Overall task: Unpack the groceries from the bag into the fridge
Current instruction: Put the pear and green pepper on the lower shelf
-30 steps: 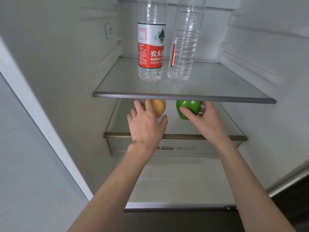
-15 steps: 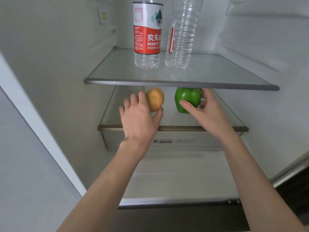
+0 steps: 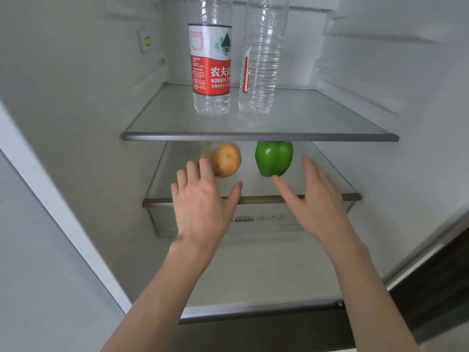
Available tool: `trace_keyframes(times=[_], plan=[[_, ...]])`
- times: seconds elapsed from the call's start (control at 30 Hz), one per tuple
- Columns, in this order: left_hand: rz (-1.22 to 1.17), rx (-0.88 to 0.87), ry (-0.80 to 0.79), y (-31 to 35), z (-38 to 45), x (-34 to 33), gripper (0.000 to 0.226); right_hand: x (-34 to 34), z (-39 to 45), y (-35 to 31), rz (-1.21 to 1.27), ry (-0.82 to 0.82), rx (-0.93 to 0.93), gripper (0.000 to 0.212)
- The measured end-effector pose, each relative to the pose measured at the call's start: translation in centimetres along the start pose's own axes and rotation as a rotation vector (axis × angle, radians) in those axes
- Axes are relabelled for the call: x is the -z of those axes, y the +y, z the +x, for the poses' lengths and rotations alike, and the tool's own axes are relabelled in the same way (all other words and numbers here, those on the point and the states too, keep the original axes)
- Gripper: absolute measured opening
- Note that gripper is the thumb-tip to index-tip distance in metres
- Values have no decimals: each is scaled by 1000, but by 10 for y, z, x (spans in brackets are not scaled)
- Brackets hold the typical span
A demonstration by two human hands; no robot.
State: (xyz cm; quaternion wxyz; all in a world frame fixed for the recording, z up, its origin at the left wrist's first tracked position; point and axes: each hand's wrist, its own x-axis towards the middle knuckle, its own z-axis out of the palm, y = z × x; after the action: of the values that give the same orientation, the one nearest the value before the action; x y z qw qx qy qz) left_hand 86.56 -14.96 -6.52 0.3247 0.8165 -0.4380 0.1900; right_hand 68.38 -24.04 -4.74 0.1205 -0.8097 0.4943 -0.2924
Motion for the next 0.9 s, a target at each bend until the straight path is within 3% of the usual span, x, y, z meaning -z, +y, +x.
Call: trace_keyframes(times=[0.4,0.9], plan=[[39,-4,-83,-26,-19,16,79,-16,-34,3,-165,16,116,83],[-6,-171,-73,-5,-88,70,60,25,-100,2,-140,28,189,75]])
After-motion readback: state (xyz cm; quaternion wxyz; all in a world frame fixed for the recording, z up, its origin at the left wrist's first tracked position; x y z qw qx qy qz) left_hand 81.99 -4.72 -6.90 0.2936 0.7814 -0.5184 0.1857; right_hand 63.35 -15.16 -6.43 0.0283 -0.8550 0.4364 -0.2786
